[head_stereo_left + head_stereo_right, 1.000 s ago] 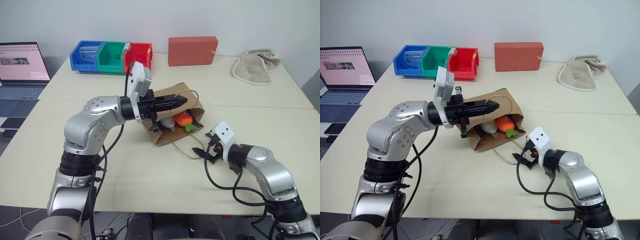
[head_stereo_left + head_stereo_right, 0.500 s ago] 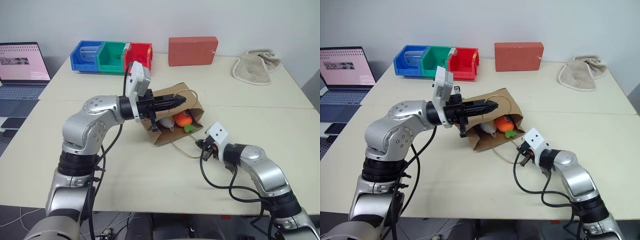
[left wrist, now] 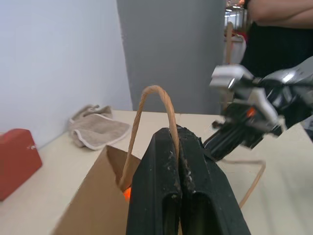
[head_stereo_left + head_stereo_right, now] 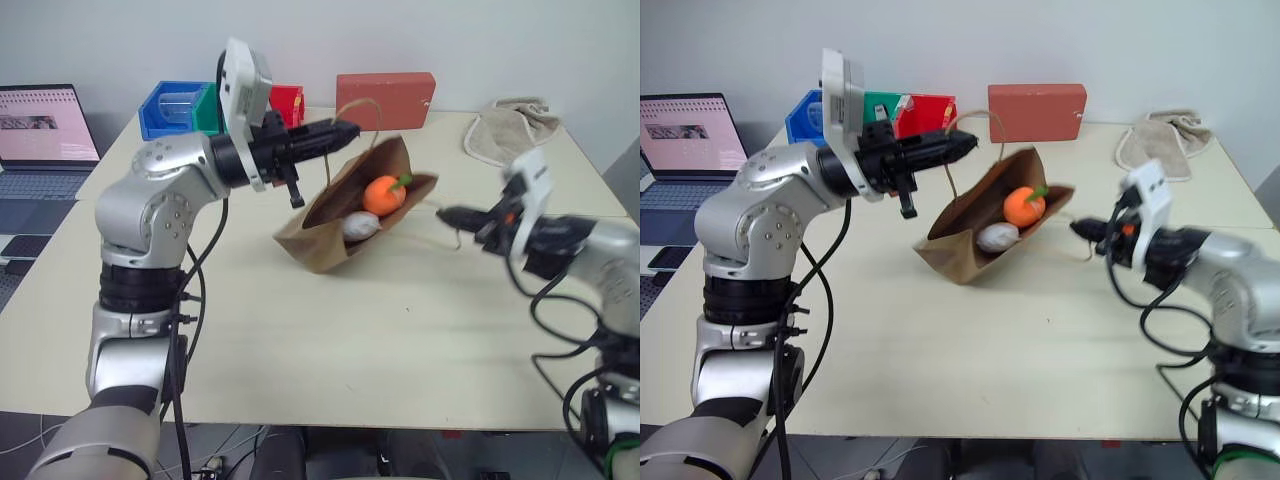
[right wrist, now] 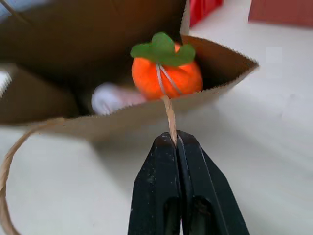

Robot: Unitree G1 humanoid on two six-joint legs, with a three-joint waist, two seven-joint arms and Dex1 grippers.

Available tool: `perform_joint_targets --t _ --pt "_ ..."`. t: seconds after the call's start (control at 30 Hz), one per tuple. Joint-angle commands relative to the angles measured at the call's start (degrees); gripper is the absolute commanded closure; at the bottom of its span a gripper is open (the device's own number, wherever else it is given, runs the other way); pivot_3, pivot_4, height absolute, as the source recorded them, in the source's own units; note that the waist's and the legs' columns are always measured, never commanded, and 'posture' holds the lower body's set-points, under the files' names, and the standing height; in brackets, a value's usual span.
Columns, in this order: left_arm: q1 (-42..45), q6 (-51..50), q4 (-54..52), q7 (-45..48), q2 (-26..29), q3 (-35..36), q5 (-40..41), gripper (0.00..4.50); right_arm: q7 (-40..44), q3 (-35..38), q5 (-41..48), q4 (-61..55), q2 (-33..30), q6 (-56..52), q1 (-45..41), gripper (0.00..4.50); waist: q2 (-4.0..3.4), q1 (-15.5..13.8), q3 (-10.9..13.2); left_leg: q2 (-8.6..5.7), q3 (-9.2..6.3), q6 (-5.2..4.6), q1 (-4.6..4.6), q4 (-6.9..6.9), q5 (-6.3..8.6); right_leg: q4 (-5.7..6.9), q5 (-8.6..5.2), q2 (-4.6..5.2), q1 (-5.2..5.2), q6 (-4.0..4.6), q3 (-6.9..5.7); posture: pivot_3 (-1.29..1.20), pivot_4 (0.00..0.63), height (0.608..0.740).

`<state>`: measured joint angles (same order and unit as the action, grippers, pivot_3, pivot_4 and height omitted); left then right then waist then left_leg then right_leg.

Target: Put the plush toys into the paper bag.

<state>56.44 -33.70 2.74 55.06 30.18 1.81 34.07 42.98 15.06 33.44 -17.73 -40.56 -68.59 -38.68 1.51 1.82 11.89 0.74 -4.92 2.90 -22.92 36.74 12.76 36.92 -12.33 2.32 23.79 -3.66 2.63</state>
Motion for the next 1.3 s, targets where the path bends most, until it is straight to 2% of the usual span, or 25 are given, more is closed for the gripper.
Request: perform_joint_targets --t 0.03,0.17,0.23,0.47,0.5,0.57,0.87,0.93,1.0,1.1,1.2,1.3 --pt "3.7 3.9 4.2 1.1 -0.7 -1.2 -3.2 4.5 2.8 0.0 2.7 0.7 -4.7 -0.5 -3.0 4.46 0.0 0.0 0.0 -0.01 0.02 0.0 -0.02 -0.04 0.0 -0.04 0.0 0.0 0.03 0.01 0.02 0.0 0.15 0.74" --pt "4.9 8.1 11.2 3.1 -4.0 -3.5 -6.4 4.5 1.7 -2.7 2.1 4.5 -5.6 0.0 -5.2 4.46 0.01 0.0 0.0 -0.01 0.05 0.0 -0.05 -0.07 0.0 -0.09 -0.02 0.02 0.03 0.01 0.04 0.0 0.15 0.74" --pt "5.4 9.8 14.4 4.0 -5.0 -4.0 -7.8 4.5 0.2 -3.0 2.3 5.6 -4.0 -0.2 -5.5 4.46 0.01 0.0 0.0 -0.01 0.06 0.0 -0.06 -0.06 0.0 -0.07 -0.02 0.02 0.06 0.01 0.05 0.0 0.15 0.74" --pt "8.6 13.2 23.6 7.5 -6.3 -4.3 -10.3 4.5 -4.9 -3.0 2.8 6.5 -0.2 -1.6 -6.8 4.46 0.0 0.2 0.0 0.0 0.11 -0.01 -0.23 -0.07 0.0 0.04 -0.01 0.0 0.34 0.0 0.1 0.0 0.15 0.74" --pt "8.6 13.2 23.7 7.8 -5.9 -4.7 -11.1 4.5 -5.0 -2.9 3.0 6.3 -0.2 -1.5 -7.2 4.29 0.0 0.2 0.0 0.0 0.11 -0.01 -0.23 -0.08 0.0 0.03 -0.01 0.0 0.34 0.01 0.11 0.0 0.15 0.74" --pt "8.3 12.3 23.2 8.4 -5.2 -4.9 -11.6 4.1 -5.4 -2.4 3.5 6.0 -0.1 -1.6 -7.9 3.88 -0.01 0.1 0.0 0.0 0.11 -0.01 -0.24 -0.08 0.0 0.02 -0.01 0.01 0.34 0.01 0.11 0.0 0.15 0.74" --pt "3.4 9.4 13.5 8.1 -0.9 -3.3 -11.6 1.25 -6.9 0.8 6.2 7.1 -2.4 -3.0 -12.7 0.56 -0.03 0.2 0.0 0.0 0.1 -0.01 -0.25 -0.09 0.0 0.04 -0.01 0.01 0.37 0.01 0.11 0.0 0.15 0.74" --pt "1.4 7.2 10.1 7.8 0.2 -2.5 -10.5 0.68 -6.9 1.7 6.2 8.8 -3.6 -2.2 -13.8 0.0 -0.03 0.1 0.0 0.01 0.09 -0.01 -0.25 -0.09 0.0 0.04 -0.01 0.0 0.37 0.01 0.1 0.0 0.15 0.74" --pt "-0.5 6.5 7.6 6.4 1.3 -1.7 -10.8 0.03 -6.5 2.9 6.1 10.7 -5.0 -1.0 -14.5 0.0 -0.03 0.1 0.0 0.01 0.1 -0.01 -0.25 -0.08 0.0 0.03 -0.01 0.01 0.35 0.01 0.11 0.0 0.15 0.74" --pt "-3.4 4.1 4.5 6.3 3.8 -0.7 -9.9 0.03 -4.6 3.0 5.8 11.7 -7.7 1.8 -14.1 0.0 -0.04 0.1 0.0 0.01 0.1 -0.01 -0.25 -0.08 0.0 0.03 -0.01 0.01 0.36 0.01 0.11 0.0 0.15 0.74" --pt "-8.2 1.1 0.0 6.2 6.7 1.2 -8.2 0.03 3.4 -0.2 2.1 8.2 -14.4 11.7 -7.8 0.0 -0.06 0.1 0.0 0.01 0.11 -0.01 -0.25 -0.15 0.0 0.01 -0.03 0.01 0.37 0.03 0.11 0.0 0.15 0.74" --pt "-14.0 -1.9 -4.6 4.9 8.3 4.4 -5.2 0.03 10.0 0.1 -0.5 6.2 -18.5 21.9 -0.5 0.0 -0.05 0.1 0.0 0.04 0.11 -0.01 -0.21 -0.25 0.0 -0.02 -0.09 0.01 0.37 0.04 0.07 0.0 0.15 0.74"
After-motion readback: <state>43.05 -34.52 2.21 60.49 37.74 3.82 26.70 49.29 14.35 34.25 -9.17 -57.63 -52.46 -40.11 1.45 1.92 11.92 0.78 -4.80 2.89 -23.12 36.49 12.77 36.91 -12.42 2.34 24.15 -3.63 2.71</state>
